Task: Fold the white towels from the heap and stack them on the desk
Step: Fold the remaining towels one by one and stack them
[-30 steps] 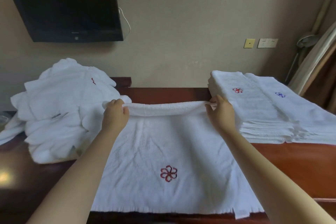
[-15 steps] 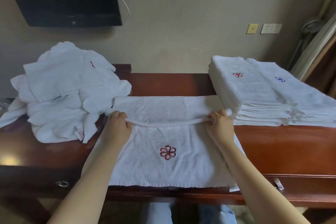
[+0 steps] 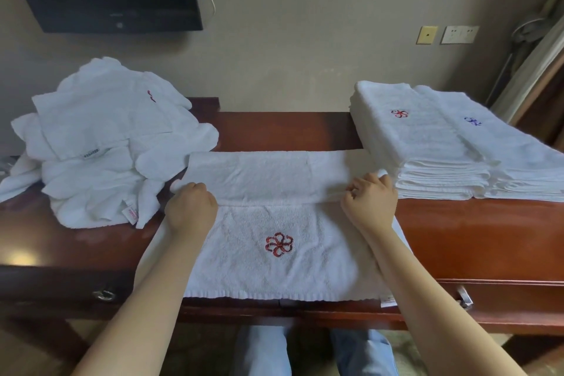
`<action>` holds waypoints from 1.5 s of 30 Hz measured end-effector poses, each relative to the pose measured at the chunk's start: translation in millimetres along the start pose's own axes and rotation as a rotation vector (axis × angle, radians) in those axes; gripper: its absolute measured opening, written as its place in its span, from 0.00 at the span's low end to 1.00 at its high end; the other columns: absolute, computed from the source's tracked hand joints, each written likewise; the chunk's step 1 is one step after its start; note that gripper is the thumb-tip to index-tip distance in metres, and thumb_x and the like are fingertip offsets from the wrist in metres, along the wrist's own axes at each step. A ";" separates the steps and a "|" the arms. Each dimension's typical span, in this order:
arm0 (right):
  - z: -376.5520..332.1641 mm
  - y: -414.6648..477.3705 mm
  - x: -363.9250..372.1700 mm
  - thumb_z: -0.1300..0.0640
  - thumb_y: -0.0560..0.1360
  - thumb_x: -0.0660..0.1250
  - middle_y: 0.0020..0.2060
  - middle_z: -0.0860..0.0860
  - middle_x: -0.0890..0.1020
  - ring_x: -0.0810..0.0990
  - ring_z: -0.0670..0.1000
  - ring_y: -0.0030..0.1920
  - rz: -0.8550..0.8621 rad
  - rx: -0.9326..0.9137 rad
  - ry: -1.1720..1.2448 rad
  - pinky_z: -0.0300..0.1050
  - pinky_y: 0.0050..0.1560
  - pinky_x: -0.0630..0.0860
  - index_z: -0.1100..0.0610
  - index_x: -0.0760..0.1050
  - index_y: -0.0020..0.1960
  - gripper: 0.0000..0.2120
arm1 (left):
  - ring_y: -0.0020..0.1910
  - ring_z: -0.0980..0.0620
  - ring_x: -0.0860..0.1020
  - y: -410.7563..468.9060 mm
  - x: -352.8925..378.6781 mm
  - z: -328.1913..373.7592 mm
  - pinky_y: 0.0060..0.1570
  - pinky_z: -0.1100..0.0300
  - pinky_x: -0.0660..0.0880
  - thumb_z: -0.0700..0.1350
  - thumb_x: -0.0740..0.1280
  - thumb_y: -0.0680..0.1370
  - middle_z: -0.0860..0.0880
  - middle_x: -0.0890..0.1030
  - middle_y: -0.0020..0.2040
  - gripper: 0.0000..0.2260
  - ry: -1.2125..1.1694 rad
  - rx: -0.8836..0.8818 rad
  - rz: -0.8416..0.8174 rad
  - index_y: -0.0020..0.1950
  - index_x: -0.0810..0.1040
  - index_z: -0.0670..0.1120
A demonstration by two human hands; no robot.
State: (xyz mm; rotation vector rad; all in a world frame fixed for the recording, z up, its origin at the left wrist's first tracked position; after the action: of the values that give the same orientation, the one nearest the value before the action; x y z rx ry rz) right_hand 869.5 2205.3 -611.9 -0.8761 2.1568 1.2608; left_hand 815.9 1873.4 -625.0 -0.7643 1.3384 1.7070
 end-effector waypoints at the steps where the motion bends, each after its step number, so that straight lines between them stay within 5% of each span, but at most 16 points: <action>1: -1.9 -1.0 -2.4 0.58 0.62 0.58 0.28 0.51 0.75 0.70 0.57 0.39 0.038 -0.011 -0.015 0.45 0.40 0.60 0.58 0.75 0.27 0.09 | 0.30 0.46 0.67 -0.6 1.4 0.1 0.31 0.60 0.62 0.31 0.57 0.73 0.38 0.75 0.34 0.10 0.015 -0.012 -0.017 0.33 0.74 0.35; 3: -5.5 -3.5 -5.1 0.56 0.62 0.58 0.25 0.49 0.74 0.68 0.55 0.36 0.066 -0.043 -0.042 0.44 0.40 0.58 0.56 0.73 0.25 0.10 | 0.28 0.45 0.69 -2.7 -4.5 6.7 0.31 0.60 0.63 0.33 0.55 0.72 0.37 0.74 0.31 0.12 0.001 -0.004 0.013 0.30 0.73 0.34; 5: -6.8 -4.7 -5.1 0.55 0.63 0.59 0.23 0.48 0.74 0.68 0.54 0.34 0.057 -0.070 -0.046 0.44 0.40 0.58 0.55 0.72 0.26 0.09 | 0.21 0.44 0.70 -7.2 -15.4 20.5 0.28 0.63 0.61 0.30 0.63 0.70 0.37 0.71 0.26 0.12 -0.044 0.081 0.072 0.26 0.71 0.34; 8: -9.5 -4.3 -4.1 0.56 0.65 0.62 0.24 0.49 0.74 0.70 0.55 0.33 0.017 -0.138 -0.009 0.45 0.40 0.59 0.56 0.74 0.29 0.07 | 0.21 0.42 0.72 -11.1 -20.3 50.8 0.22 0.60 0.62 0.32 0.65 0.71 0.37 0.77 0.34 0.08 -0.059 0.285 0.072 0.31 0.75 0.33; 11: -11.4 -3.5 3.7 0.58 0.68 0.62 0.31 0.52 0.79 0.73 0.57 0.38 -0.120 -0.203 0.056 0.47 0.38 0.67 0.59 0.79 0.36 0.08 | 0.46 0.41 0.79 -2.4 -3.2 96.8 0.43 0.50 0.74 0.43 0.54 0.76 0.40 0.80 0.54 0.17 -0.142 0.381 -0.045 0.47 0.81 0.36; 13: -10.5 -3.2 12.2 0.59 0.72 0.63 0.38 0.54 0.81 0.76 0.58 0.43 -0.273 -0.187 0.103 0.51 0.42 0.72 0.61 0.81 0.42 0.09 | 0.68 0.46 0.68 2.4 18.0 126.8 0.63 0.51 0.65 0.46 0.57 0.80 0.45 0.70 0.71 0.17 -0.178 0.350 -0.243 0.64 0.76 0.42; 15: -8.6 -3.2 15.8 0.58 0.75 0.64 0.45 0.54 0.82 0.77 0.57 0.50 -0.366 -0.163 0.114 0.51 0.47 0.73 0.61 0.81 0.48 0.09 | 0.76 0.50 0.54 0.2 40.1 144.6 0.71 0.50 0.56 0.52 0.54 0.82 0.49 0.57 0.78 0.20 -0.147 0.329 -0.416 0.73 0.66 0.48; 19: 5.9 -8.3 17.6 0.46 0.78 0.60 0.66 0.48 0.72 0.67 0.56 0.66 -0.452 -0.213 -0.122 0.50 0.67 0.61 0.50 0.71 0.67 0.19 | 0.78 0.50 0.47 -5.8 66.7 134.5 0.74 0.45 0.48 0.61 0.43 0.81 0.52 0.48 0.79 0.26 0.082 0.290 -0.525 0.78 0.53 0.55; 23: 23.7 -13.7 20.7 0.38 0.79 0.52 0.72 0.51 0.60 0.57 0.60 0.72 -0.568 -0.196 -0.309 0.59 0.70 0.54 0.46 0.60 0.72 0.24 | 0.78 0.50 0.46 -6.2 68.4 133.6 0.74 0.45 0.48 0.62 0.42 0.81 0.52 0.47 0.79 0.27 0.093 0.296 -0.521 0.78 0.50 0.54; 29: 12.2 -13.9 17.2 0.40 0.80 0.51 0.71 0.51 0.67 0.61 0.54 0.73 -0.491 -0.173 -0.251 0.60 0.72 0.50 0.49 0.63 0.73 0.25 | 0.78 0.51 0.47 -8.0 62.3 134.9 0.74 0.47 0.48 0.59 0.44 0.82 0.52 0.49 0.79 0.25 0.080 0.288 -0.511 0.78 0.53 0.54; 35: -44.0 -4.9 36.9 0.51 0.82 0.54 0.65 0.53 0.73 0.68 0.54 0.68 -0.500 -0.277 0.012 0.52 0.67 0.59 0.56 0.68 0.69 0.18 | 0.69 0.52 0.66 6.7 43.3 113.7 0.65 0.57 0.62 0.47 0.54 0.81 0.52 0.70 0.70 0.16 -0.132 0.188 -0.351 0.67 0.73 0.49; 45: -83.6 -23.9 81.8 0.42 0.81 0.51 0.69 0.47 0.68 0.64 0.50 0.70 -0.512 -0.402 -0.147 0.54 0.66 0.59 0.47 0.67 0.68 0.20 | 0.76 0.37 0.46 2.0 30.6 -3.0 0.73 0.42 0.45 0.67 0.42 0.78 0.42 0.49 0.79 0.33 0.178 -0.197 -0.457 0.78 0.53 0.51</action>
State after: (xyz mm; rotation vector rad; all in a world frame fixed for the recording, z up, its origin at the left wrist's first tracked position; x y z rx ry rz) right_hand 824.2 2099.4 -643.4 -1.3438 1.4499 1.4408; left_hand 799.3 1877.3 -650.7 -1.2549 1.0144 1.4374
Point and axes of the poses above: each hand's wrist, its own y-axis towards the middle knuckle, its own x-axis out of the palm, z = x × y, the point moved 5 cm from there along y, towards the middle knuckle
